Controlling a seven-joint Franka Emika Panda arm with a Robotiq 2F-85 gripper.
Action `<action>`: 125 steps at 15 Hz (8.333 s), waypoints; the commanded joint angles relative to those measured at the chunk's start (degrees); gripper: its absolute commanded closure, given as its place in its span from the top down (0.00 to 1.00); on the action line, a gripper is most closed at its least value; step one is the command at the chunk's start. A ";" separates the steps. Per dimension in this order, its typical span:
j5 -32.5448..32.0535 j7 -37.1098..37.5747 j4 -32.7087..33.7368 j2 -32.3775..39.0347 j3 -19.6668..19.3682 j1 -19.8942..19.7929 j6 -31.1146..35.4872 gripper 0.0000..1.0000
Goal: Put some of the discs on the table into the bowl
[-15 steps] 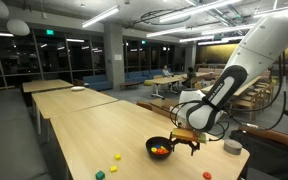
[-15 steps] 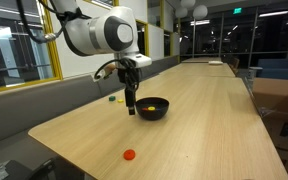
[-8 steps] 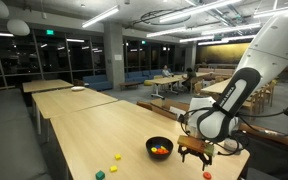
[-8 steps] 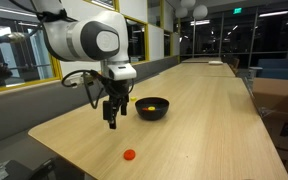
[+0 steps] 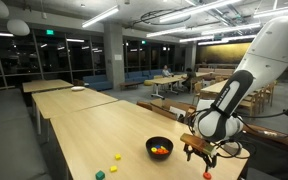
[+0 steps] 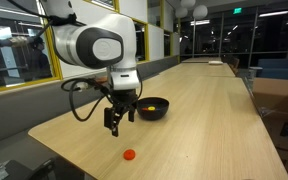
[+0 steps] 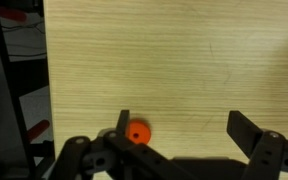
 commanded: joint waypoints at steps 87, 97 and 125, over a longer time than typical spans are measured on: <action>4.58 -15.16 18.47 12.58 -50.94 45.39 2.21 0.23; 0.74 -28.06 37.10 11.62 -17.26 14.31 -10.81 0.23; -1.26 -35.12 42.06 11.99 -1.29 -1.17 -31.86 1.00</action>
